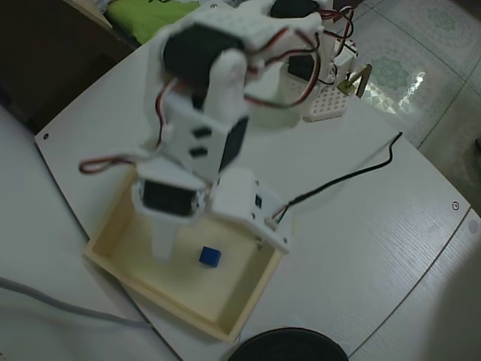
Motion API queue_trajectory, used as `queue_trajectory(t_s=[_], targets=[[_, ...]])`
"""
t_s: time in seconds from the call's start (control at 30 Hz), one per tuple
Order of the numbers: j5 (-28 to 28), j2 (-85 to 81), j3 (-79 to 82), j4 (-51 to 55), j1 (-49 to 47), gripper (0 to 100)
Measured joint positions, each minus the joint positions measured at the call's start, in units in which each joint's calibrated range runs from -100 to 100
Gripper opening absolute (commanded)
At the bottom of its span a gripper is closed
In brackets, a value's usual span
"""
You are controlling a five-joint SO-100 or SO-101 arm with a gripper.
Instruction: Pick up the small blue cube and put it into the box
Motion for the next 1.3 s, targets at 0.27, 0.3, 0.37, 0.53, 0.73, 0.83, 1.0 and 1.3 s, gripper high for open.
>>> queue_trajectory(t_s=[0.27, 0.3, 0.37, 0.53, 0.73, 0.83, 1.0, 1.3], targets=[[-4.2, -9.6, -1.4, 2.6, 0.0, 17], [-4.8, -11.7, -0.5, 2.6, 0.0, 17], [-6.3, -15.9, 2.2, 2.6, 0.0, 17], [-9.1, -28.2, 12.9, 0.4, 0.0, 17], [-9.9, -45.6, 35.7, -9.6, 0.0, 17], [-9.9, -55.4, 49.3, -16.4, 0.1, 17], [-9.9, -70.4, 72.1, -28.9, 0.2, 17], [-9.9, -92.0, 99.2, -37.4, 7.1, 18]])
